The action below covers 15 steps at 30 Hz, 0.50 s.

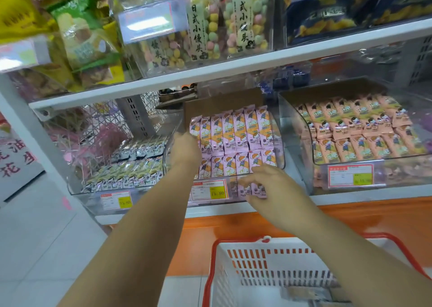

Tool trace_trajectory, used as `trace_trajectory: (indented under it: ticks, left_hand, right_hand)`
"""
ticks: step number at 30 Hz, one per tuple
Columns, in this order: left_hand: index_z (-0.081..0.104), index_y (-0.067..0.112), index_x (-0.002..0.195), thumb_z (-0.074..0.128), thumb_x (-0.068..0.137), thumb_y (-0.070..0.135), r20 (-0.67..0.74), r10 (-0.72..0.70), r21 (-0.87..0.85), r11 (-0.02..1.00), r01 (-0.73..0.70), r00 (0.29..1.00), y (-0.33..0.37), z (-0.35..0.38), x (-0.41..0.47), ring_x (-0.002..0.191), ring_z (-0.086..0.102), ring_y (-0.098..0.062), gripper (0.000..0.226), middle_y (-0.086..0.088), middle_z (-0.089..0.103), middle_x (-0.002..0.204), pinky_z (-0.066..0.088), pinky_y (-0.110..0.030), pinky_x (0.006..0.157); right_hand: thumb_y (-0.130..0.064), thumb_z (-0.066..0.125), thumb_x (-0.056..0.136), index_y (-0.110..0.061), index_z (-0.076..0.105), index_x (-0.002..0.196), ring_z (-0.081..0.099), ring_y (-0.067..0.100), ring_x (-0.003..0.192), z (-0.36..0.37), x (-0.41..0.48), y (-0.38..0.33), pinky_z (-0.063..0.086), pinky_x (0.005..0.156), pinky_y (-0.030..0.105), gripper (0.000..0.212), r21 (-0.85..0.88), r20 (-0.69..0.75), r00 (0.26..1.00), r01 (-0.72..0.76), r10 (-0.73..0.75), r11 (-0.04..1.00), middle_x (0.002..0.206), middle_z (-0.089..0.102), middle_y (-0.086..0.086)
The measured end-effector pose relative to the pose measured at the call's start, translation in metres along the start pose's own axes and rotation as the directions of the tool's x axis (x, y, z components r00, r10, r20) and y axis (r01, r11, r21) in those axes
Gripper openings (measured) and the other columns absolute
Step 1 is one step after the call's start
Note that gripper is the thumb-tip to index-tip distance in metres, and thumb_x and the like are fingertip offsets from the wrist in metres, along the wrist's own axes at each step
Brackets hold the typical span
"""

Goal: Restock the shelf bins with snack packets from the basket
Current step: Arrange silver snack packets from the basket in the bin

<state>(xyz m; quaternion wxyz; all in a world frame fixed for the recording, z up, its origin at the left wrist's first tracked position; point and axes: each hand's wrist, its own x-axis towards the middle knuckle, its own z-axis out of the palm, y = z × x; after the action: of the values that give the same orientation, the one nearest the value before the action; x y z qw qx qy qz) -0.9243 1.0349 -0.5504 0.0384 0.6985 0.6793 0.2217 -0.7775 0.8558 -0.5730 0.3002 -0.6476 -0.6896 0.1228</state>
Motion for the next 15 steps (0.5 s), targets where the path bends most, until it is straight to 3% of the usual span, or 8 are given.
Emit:
trace_trajectory:
  ticks: [3,7,12,15]
  left_hand:
    - [0.051,0.001,0.126,0.042,0.09,-0.005,-0.001,0.037,-0.034,0.999,-0.037,0.999,-0.002,0.003,-0.005,0.107,0.056,-0.038,0.037,-0.022,0.056,0.121,0.048,-0.042,0.084]
    - [0.028,0.013,0.147,0.038,0.086,-0.015,0.083,0.119,0.186,0.974,-0.132,0.989,-0.001,0.001,-0.013,0.101,0.06,-0.033,0.068,-0.021,0.058,0.119,0.049,-0.036,0.072]
    - [0.033,0.01,0.144,0.04,0.091,-0.003,0.262,0.153,0.172,0.964,-0.202,0.953,-0.004,-0.013,-0.014,0.096,0.061,-0.031,0.055,-0.021,0.061,0.113,0.048,-0.033,0.068]
    - [0.035,0.015,0.145,0.042,0.092,0.001,0.215,0.183,0.056,0.978,-0.199,0.959,0.001,-0.028,-0.036,0.092,0.061,-0.028,0.055,-0.017,0.056,0.127,0.049,-0.033,0.065]
  right_hand:
    - [-0.021,0.056,0.092,-0.027,0.058,0.127,0.03,0.009,0.135,0.001,0.0,0.001,0.026,0.102,0.019,0.036,0.001,-0.008,1.0,-0.004,0.004,1.0,0.141,0.042,-0.008]
    - [-0.022,0.057,0.092,-0.027,0.059,0.126,0.029,0.009,0.135,0.003,0.001,-0.001,0.028,0.104,0.022,0.035,-0.005,-0.015,1.0,-0.007,0.007,1.0,0.141,0.041,-0.007]
    - [-0.019,0.054,0.094,-0.029,0.055,0.129,0.015,0.009,0.144,0.003,-0.005,-0.002,0.017,0.113,0.024,0.037,-0.017,-0.026,0.999,0.023,-0.024,1.0,0.151,0.033,-0.008]
    - [-0.016,0.052,0.094,-0.03,0.056,0.129,0.029,0.007,0.138,0.005,-0.017,-0.001,0.024,0.108,0.018,0.038,-0.028,-0.104,0.993,0.058,-0.061,0.998,0.145,0.041,-0.013]
